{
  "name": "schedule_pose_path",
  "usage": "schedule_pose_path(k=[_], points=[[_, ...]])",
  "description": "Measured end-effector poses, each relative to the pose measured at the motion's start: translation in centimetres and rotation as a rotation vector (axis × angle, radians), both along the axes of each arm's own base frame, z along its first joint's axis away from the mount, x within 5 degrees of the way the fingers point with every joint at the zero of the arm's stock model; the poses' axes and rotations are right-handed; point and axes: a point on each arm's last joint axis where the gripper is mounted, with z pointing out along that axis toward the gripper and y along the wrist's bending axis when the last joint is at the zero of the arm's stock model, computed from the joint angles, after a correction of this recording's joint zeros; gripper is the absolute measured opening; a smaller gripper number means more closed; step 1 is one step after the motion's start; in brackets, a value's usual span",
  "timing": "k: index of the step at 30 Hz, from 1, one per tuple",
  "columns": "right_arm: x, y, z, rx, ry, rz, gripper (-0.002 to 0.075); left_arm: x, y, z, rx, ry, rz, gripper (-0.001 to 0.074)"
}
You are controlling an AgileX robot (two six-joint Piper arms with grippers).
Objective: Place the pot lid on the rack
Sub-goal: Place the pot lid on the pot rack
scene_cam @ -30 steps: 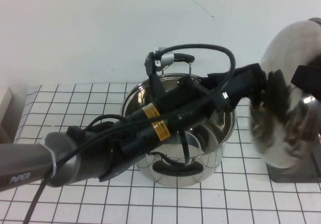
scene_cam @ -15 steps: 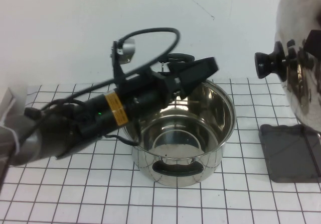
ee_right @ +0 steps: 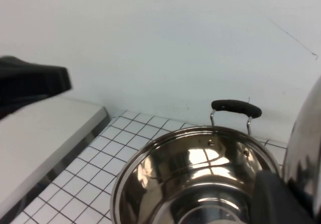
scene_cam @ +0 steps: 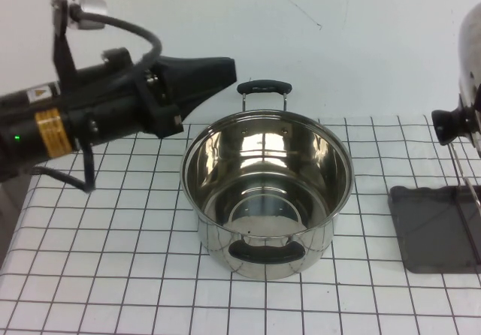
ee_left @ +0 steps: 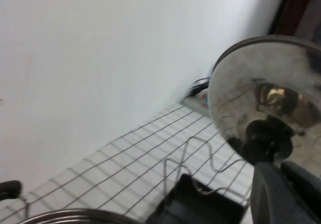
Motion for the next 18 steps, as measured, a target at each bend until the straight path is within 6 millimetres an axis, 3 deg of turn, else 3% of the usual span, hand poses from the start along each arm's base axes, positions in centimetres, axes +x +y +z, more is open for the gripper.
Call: schedule_pose_path(k=[5, 9, 18], points=[[0.2, -0.3, -0.1, -0.026, -0.006, -0.029, 0.0019, -3.5, 1.2, 3.0, 0.186, -0.181, 0.068, 0.0001], [0.4, -0.5, -0.1, -0.04, -0.02, -0.063, 0.0019, -6.1, 1.8, 4.3, 0.251, -0.224, 0.039, 0.0], [2.6, -0.5, -1.8, -0.054, 0.06, -0.086, 0.0019, -9.7, 2.1, 5.2, 0.289, -0.21, -0.115, -0.0001]])
